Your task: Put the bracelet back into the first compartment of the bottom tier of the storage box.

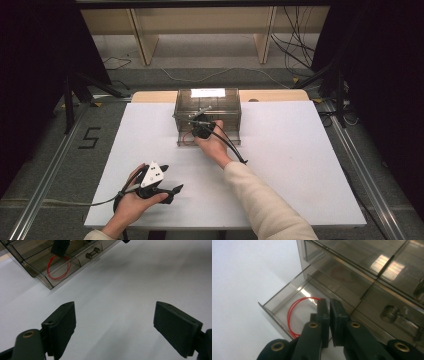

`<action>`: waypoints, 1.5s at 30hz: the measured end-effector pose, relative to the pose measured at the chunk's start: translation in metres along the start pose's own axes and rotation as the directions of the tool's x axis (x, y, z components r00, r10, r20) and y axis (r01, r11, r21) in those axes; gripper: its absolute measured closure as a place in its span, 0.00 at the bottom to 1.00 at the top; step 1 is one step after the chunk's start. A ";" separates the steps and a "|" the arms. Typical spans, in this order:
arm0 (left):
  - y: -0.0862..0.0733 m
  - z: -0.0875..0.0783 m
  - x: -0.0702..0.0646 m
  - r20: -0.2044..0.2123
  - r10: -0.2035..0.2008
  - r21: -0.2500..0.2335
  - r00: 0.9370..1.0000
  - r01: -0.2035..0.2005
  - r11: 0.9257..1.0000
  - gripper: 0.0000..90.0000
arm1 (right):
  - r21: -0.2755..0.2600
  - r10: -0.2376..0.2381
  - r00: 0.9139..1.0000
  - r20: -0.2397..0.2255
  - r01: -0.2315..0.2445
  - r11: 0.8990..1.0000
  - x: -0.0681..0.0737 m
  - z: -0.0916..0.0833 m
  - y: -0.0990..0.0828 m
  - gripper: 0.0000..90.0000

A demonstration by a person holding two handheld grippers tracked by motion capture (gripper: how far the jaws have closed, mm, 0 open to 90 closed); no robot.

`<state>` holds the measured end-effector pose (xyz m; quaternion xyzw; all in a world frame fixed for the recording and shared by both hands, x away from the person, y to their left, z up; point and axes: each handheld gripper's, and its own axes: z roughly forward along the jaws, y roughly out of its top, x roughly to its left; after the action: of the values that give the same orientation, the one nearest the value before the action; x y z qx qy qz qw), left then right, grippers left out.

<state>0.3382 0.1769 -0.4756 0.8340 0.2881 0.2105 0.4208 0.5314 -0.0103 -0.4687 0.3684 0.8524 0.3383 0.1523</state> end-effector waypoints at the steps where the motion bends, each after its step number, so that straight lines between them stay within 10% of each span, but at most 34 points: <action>1: 0.000 0.000 0.000 0.001 0.000 0.000 1.000 0.000 1.000 0.20 | 0.002 0.003 1.000 -0.007 -0.003 1.000 0.000 0.000 0.000 0.96; 25: 0.000 0.000 0.000 -0.002 -0.002 0.002 1.000 0.002 1.000 0.20 | 0.020 0.028 0.997 -0.074 -0.026 0.999 -0.007 -0.026 0.000 0.61; 45: -0.001 0.000 0.001 -0.010 -0.005 0.008 1.000 0.005 1.000 0.20 | 0.074 0.031 0.995 -0.099 -0.023 0.997 -0.026 -0.068 -0.036 0.27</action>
<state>0.3388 0.1779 -0.4768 0.8339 0.2930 0.2126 0.4166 0.4958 -0.0790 -0.4434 0.3679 0.8657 0.3270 0.0915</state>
